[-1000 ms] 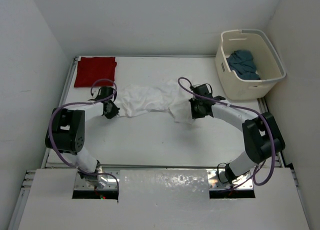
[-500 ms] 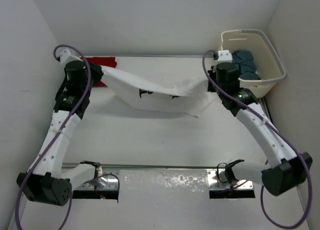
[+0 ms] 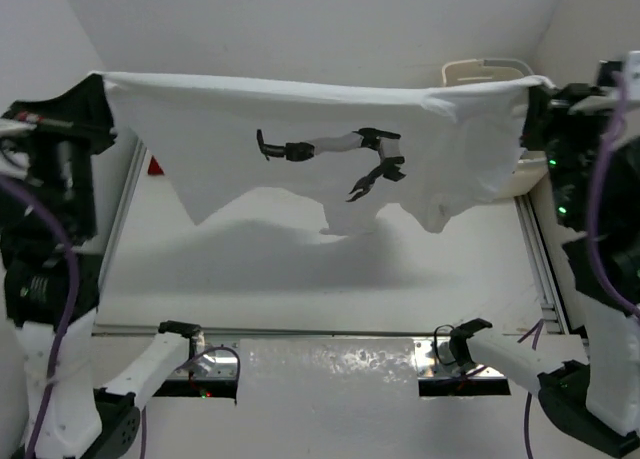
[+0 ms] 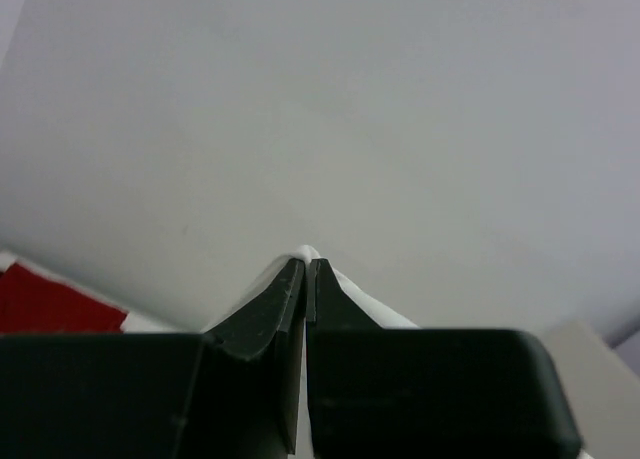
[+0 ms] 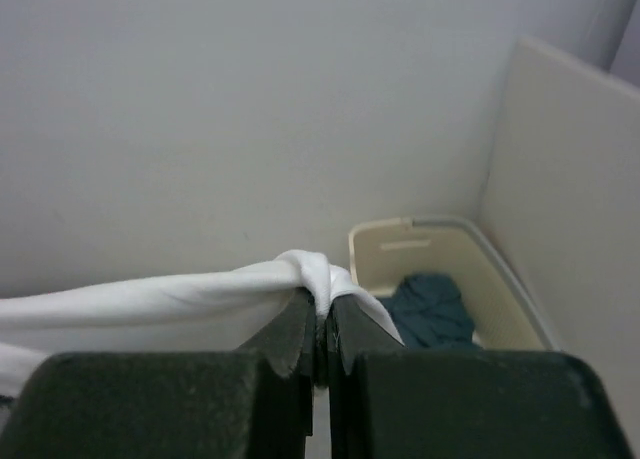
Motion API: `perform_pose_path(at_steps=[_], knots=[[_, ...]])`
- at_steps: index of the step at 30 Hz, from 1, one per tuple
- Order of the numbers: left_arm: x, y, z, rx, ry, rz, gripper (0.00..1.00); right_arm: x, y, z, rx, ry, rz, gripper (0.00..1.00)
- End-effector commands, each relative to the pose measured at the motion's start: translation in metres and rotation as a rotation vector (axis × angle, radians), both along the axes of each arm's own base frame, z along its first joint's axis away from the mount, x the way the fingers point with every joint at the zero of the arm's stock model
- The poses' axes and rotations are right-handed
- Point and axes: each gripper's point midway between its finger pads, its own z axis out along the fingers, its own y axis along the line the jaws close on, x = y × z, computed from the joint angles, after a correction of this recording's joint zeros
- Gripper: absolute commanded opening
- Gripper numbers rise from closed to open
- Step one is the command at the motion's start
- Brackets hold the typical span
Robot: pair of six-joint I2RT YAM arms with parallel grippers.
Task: Fold and stack the t-shirts
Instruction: Flatten out the tshirt
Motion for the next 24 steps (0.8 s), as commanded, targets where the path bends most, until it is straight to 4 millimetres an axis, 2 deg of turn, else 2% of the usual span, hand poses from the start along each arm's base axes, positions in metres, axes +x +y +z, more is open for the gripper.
perform_pose_path(at_steps=[1,2,3,6,9,11,13,15,16,17,18,19,20,21,22,24], knots=[[-0.086,0.011,0.064,0.031,-0.239,0.018,0.0,-0.059,-0.016,0.062,-0.011,-0.163,0.038,0.0],[-0.101,0.011,0.072,0.029,-0.281,0.013,0.0,-0.068,-0.015,0.071,-0.008,-0.191,0.064,0.0],[-0.121,0.011,0.08,0.031,-0.323,0.003,0.0,-0.088,-0.02,0.088,0.004,-0.247,0.079,0.0],[-0.168,0.012,0.107,0.053,-0.427,-0.008,0.0,-0.12,-0.022,0.111,0.014,-0.332,0.127,0.0],[-0.184,0.012,0.119,0.061,-0.449,-0.012,0.0,-0.135,-0.029,0.125,-0.01,-0.387,0.111,0.0],[-0.178,0.011,0.121,0.06,-0.436,-0.017,0.0,-0.136,-0.032,0.127,-0.01,-0.395,0.098,0.0],[-0.165,0.007,0.117,0.057,-0.41,-0.036,0.0,-0.127,-0.032,0.123,-0.017,-0.375,0.08,0.0],[-0.136,0.0,0.107,0.062,-0.356,-0.06,0.0,-0.11,-0.035,0.112,-0.026,-0.338,0.031,0.0],[-0.119,-0.003,0.101,0.064,-0.325,-0.065,0.0,-0.092,-0.037,0.099,-0.034,-0.289,-0.018,0.0],[-0.096,-0.007,0.086,0.071,-0.275,-0.075,0.0,-0.082,-0.038,0.092,-0.043,-0.265,-0.046,0.0],[-0.083,-0.008,0.08,0.064,-0.253,-0.077,0.0,-0.072,-0.039,0.084,-0.058,-0.241,-0.072,0.0],[-0.066,-0.009,0.069,0.065,-0.218,-0.076,0.0,-0.047,-0.036,0.056,-0.101,-0.166,-0.107,0.0],[-0.029,-0.013,0.043,0.068,-0.137,-0.08,0.0,-0.026,-0.038,0.042,-0.118,-0.163,-0.169,0.0],[-0.018,-0.014,0.031,0.068,-0.111,-0.076,0.0,-0.027,-0.042,0.041,-0.112,-0.159,-0.189,0.0],[0.015,-0.018,-0.003,0.08,-0.022,-0.083,0.0,-0.004,-0.043,0.013,-0.127,-0.101,-0.251,0.0],[0.046,-0.02,-0.036,0.086,0.052,-0.075,0.0,0.019,-0.037,-0.017,-0.177,-0.049,-0.265,0.0]])
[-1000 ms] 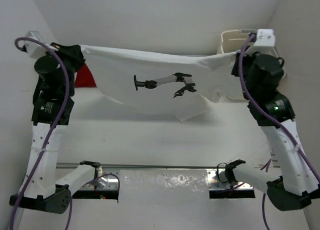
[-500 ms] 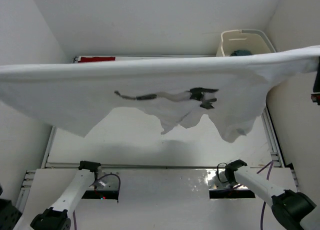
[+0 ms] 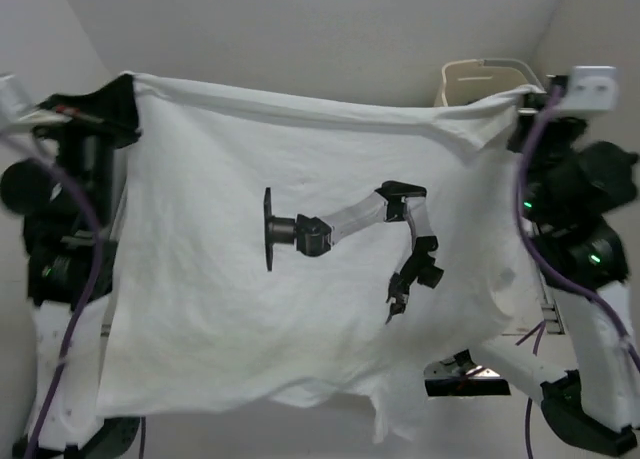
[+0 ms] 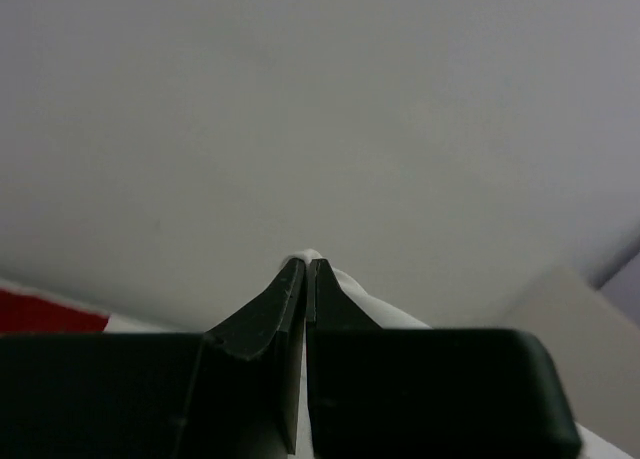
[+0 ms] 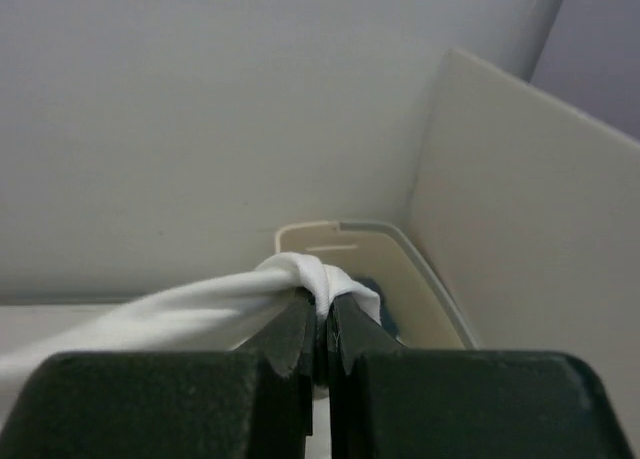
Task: Fold and stack the t-shirts
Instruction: Flatten out the tshirt, then grap the side of the flattened tshirt furthest away from the robot with both arms
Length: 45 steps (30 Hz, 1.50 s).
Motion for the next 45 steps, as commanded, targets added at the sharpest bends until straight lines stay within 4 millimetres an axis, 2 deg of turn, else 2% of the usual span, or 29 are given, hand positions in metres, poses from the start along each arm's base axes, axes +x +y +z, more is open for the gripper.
perform_pose_path(at_steps=[1,5,6,7,8,9,11,12,13,14,15,17,18,19,20,21,22,23,26,29,30,32,33,34,35,37,38,41,45], knots=[[0.089,0.001,-0.084,0.019,0.224,0.058,0.0,0.051,-0.012,-0.061,-0.053,0.094,-0.198,0.0],[0.162,-0.006,-0.212,0.054,0.458,0.066,0.0,0.103,0.003,-0.152,-0.081,0.252,-0.207,0.0],[0.176,-0.008,-0.227,0.064,0.47,0.06,0.0,0.126,0.009,-0.185,-0.089,0.323,-0.172,0.0],[0.198,-0.009,-0.271,0.076,0.572,0.071,0.0,0.141,0.015,-0.218,-0.028,0.381,-0.123,0.0],[0.211,-0.004,-0.285,0.083,0.579,0.107,0.0,0.165,0.008,-0.262,0.007,0.481,-0.111,0.0],[0.233,-0.002,-0.33,0.102,0.673,0.125,0.0,0.18,0.022,-0.286,0.097,0.523,-0.027,0.0],[0.261,0.006,-0.353,0.129,0.7,0.165,0.0,0.204,0.022,-0.323,0.133,0.589,0.004,0.0],[0.281,0.006,-0.401,0.144,0.796,0.159,0.0,0.227,0.032,-0.353,0.141,0.658,0.036,0.0],[0.295,0.006,-0.416,0.153,0.823,0.148,0.0,0.238,0.035,-0.367,0.139,0.696,0.054,0.0],[0.318,0.005,-0.403,0.138,0.803,0.127,0.0,0.247,0.037,-0.382,0.141,0.746,0.061,0.0],[0.333,0.002,-0.415,0.142,0.815,0.103,0.0,0.269,0.044,-0.401,0.136,0.792,0.081,0.0],[0.37,-0.001,-0.432,0.146,0.824,0.065,0.0,0.278,0.049,-0.427,0.153,0.866,0.097,0.0],[0.381,-0.002,-0.465,0.154,0.876,0.056,0.0,0.289,0.051,-0.441,0.161,0.897,0.101,0.0],[0.4,-0.003,-0.448,0.164,0.834,0.044,0.0,0.293,0.054,-0.448,0.17,0.909,0.113,0.0],[0.407,-0.005,-0.454,0.178,0.848,0.033,0.0,0.298,0.054,-0.452,0.175,0.915,0.115,0.0],[0.415,-0.005,-0.481,0.181,0.893,0.031,0.0,0.307,0.056,-0.448,0.178,0.902,0.119,0.0],[0.427,-0.007,-0.466,0.181,0.858,0.017,0.0,0.31,0.057,-0.462,0.183,0.92,0.114,0.0],[0.432,-0.006,-0.479,0.19,0.878,0.021,0.0,0.318,0.057,-0.456,0.189,0.907,0.115,0.0],[0.438,-0.001,-0.473,0.179,0.859,0.026,0.0,0.328,0.055,-0.47,0.21,0.942,0.103,0.0],[0.436,0.009,-0.47,0.173,0.86,0.04,0.0,0.329,0.058,-0.465,0.247,0.959,0.111,0.0],[0.434,0.011,-0.459,0.169,0.845,0.044,0.0,0.321,0.059,-0.467,0.274,0.983,0.103,0.0],[0.424,0.015,-0.463,0.168,0.865,0.042,0.0,0.31,0.06,-0.453,0.29,0.987,0.11,0.0],[0.419,0.015,-0.447,0.168,0.847,0.045,0.0,0.296,0.059,-0.459,0.308,1.029,0.098,0.0],[0.41,0.017,-0.457,0.179,0.875,0.046,0.0,0.288,0.059,-0.456,0.316,1.042,0.093,0.0],[0.404,0.018,-0.443,0.178,0.858,0.054,0.0,0.274,0.058,-0.451,0.328,1.057,0.086,0.0],[0.388,0.02,-0.455,0.191,0.92,0.058,0.0,0.248,0.056,-0.454,0.341,1.129,0.072,0.0],[0.383,0.023,-0.442,0.191,0.906,0.073,0.0,0.233,0.056,-0.451,0.35,1.15,0.075,0.0],[0.364,0.032,-0.444,0.218,0.936,0.11,0.0,0.193,0.056,-0.452,0.391,1.227,0.071,0.0],[0.339,0.049,-0.456,0.213,0.985,0.147,0.0,0.158,0.07,-0.452,0.485,1.277,0.141,0.0]])
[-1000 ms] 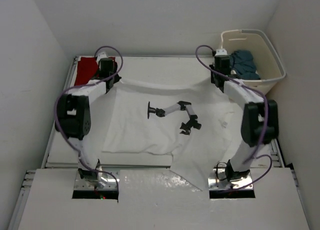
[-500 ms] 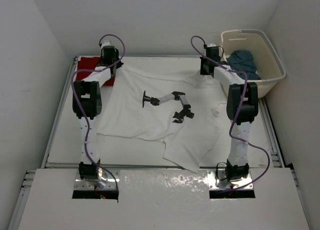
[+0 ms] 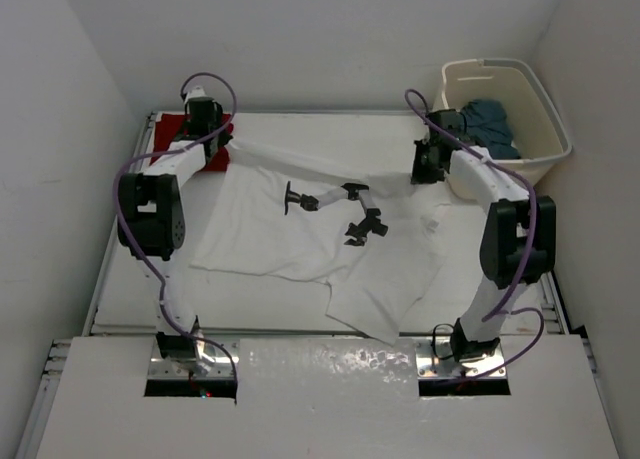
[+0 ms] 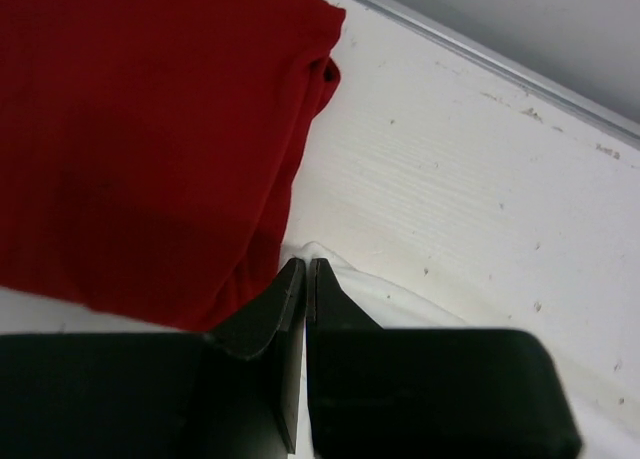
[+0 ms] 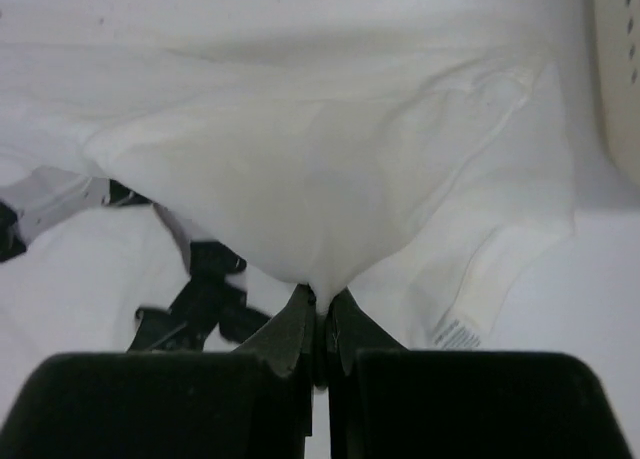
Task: Fold and stack the t-shirts
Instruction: Grap the side of the flattened tshirt furthest away from the robot with both arms, then fold the flattened tshirt in 1/3 of the way
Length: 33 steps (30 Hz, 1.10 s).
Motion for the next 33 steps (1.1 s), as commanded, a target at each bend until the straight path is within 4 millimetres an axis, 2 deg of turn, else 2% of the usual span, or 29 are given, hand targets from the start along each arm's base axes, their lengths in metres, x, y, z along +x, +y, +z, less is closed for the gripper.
perform_pose_path(at_steps=[1,3,6,10,13,16,17,18,19,20,21,23,24,26,27,29,31,32,33], knots=[[-0.014,0.032,0.029,0.036,-0.05,0.062,0.0,-0.035,0.012,0.005,0.122,0.071,-0.019,0.0],[-0.024,0.036,0.022,0.038,-0.027,0.065,0.0,-0.05,0.017,0.007,0.16,0.097,-0.011,0.0],[-0.038,0.035,0.023,0.046,-0.012,0.048,0.0,-0.078,0.017,-0.004,0.193,0.174,-0.034,0.0],[-0.059,0.035,-0.001,0.05,0.063,0.046,0.0,-0.106,0.026,-0.01,0.253,0.255,-0.034,0.01],[-0.072,0.032,-0.021,0.038,0.107,0.04,0.0,-0.118,0.03,-0.014,0.281,0.279,-0.028,0.01],[-0.086,0.028,-0.045,0.004,0.172,0.052,0.0,-0.131,0.028,-0.029,0.271,0.303,-0.032,0.04],[-0.09,0.027,-0.051,-0.006,0.195,0.058,0.0,-0.135,0.026,-0.034,0.259,0.314,-0.028,0.08],[-0.097,0.027,-0.061,-0.013,0.224,0.064,0.0,-0.141,0.024,-0.042,0.246,0.334,-0.023,0.31],[-0.104,0.028,-0.066,-0.025,0.249,0.092,0.16,-0.145,0.024,-0.045,0.241,0.351,-0.015,0.36],[-0.107,0.029,-0.066,-0.025,0.257,0.102,0.28,-0.147,0.02,-0.048,0.218,0.359,0.001,0.38],[-0.11,0.032,-0.065,-0.025,0.274,0.124,0.72,-0.151,0.018,-0.047,0.202,0.372,0.008,0.49],[-0.11,0.039,-0.055,-0.006,0.28,0.171,0.76,-0.147,0.01,-0.041,0.149,0.352,0.017,0.54],[-0.102,0.042,-0.038,0.001,0.251,0.186,0.77,-0.142,0.006,-0.032,0.126,0.333,0.038,0.57],[-0.1,0.046,-0.019,0.014,0.235,0.206,0.89,-0.133,0.0,-0.022,0.087,0.296,0.051,0.63],[-0.093,0.046,-0.003,0.01,0.203,0.207,0.99,-0.124,0.0,-0.014,0.085,0.264,0.056,0.64],[-0.087,0.042,0.011,-0.004,0.177,0.197,1.0,-0.11,0.003,-0.008,0.092,0.218,0.07,0.67],[-0.077,0.028,0.021,-0.028,0.144,0.151,1.0,-0.095,0.011,-0.006,0.128,0.169,0.084,0.75],[-0.074,0.023,0.017,-0.03,0.144,0.136,1.0,-0.085,0.014,-0.01,0.147,0.153,0.08,0.81],[-0.067,0.002,0.018,-0.035,0.134,0.081,1.0,-0.079,0.019,-0.012,0.162,0.141,0.094,0.88]])
